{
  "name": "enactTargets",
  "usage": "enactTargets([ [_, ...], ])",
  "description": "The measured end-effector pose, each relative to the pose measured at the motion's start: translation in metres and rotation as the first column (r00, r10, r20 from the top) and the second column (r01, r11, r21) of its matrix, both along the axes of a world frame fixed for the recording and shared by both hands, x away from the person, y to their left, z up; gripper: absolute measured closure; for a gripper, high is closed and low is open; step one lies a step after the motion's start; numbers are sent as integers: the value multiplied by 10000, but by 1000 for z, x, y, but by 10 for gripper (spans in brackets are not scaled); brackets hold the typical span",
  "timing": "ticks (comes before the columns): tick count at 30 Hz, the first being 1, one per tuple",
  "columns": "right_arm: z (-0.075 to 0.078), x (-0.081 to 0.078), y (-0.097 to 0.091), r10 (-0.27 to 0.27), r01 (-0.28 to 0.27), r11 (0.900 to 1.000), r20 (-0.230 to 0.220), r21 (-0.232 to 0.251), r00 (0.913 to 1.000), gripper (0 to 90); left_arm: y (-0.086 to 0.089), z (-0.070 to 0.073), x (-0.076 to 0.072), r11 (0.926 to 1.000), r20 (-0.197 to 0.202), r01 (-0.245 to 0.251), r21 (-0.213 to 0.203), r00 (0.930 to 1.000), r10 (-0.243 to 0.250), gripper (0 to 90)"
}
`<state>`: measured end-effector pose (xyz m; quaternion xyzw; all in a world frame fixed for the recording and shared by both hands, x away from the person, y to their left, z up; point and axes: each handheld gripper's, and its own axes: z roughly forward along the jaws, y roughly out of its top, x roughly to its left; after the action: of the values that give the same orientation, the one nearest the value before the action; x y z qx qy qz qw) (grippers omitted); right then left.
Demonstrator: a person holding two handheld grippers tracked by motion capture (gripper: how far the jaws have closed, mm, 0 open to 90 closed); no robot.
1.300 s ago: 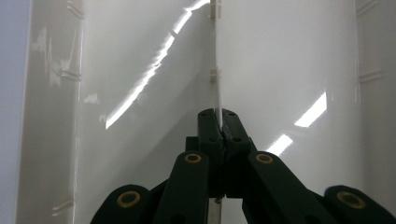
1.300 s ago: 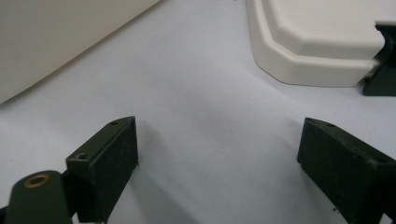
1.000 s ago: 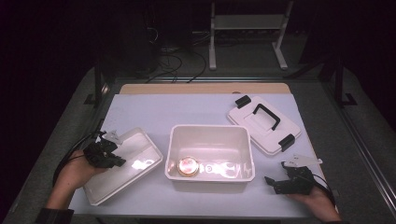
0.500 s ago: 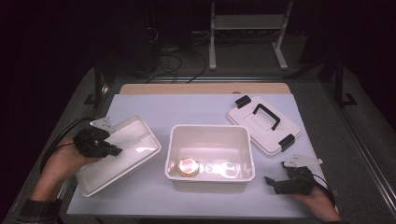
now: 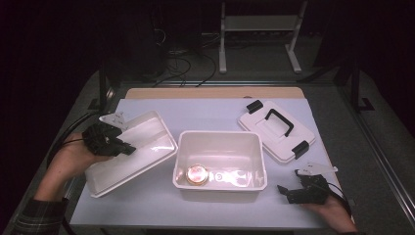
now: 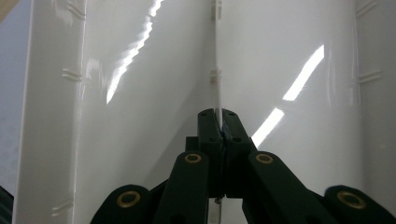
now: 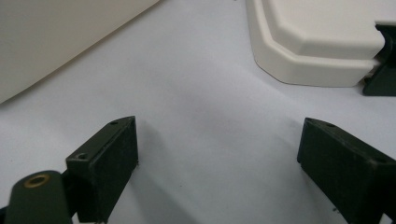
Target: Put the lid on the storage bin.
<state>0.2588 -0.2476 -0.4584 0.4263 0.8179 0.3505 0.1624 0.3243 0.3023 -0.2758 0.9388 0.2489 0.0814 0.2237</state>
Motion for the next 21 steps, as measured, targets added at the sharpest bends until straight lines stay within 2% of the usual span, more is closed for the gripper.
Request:
enactTargets([
  [11,0,0,0,2,-2,10000,3,-2,10000,117,-31,16,4,9958,133,895,-211,9959,-893,889],
  [12,0,0,0,2,-2,10000,1,1,10000,117,-39,17,5,9936,134,1099,-258,9939,-1096,889],
  [15,0,0,0,3,-3,10000,4,-1,10000,117,-47,18,5,9909,151,1330,-206,9910,-1327,889],
  [16,0,0,0,3,-3,10000,4,-1,10000,117,-55,19,7,9880,174,1535,-172,9880,-1532,889],
  [21,0,0,0,2,-2,10000,-4,11,10000,116,-72,20,9,9814,143,1914,-164,9814,-1912,889],
])
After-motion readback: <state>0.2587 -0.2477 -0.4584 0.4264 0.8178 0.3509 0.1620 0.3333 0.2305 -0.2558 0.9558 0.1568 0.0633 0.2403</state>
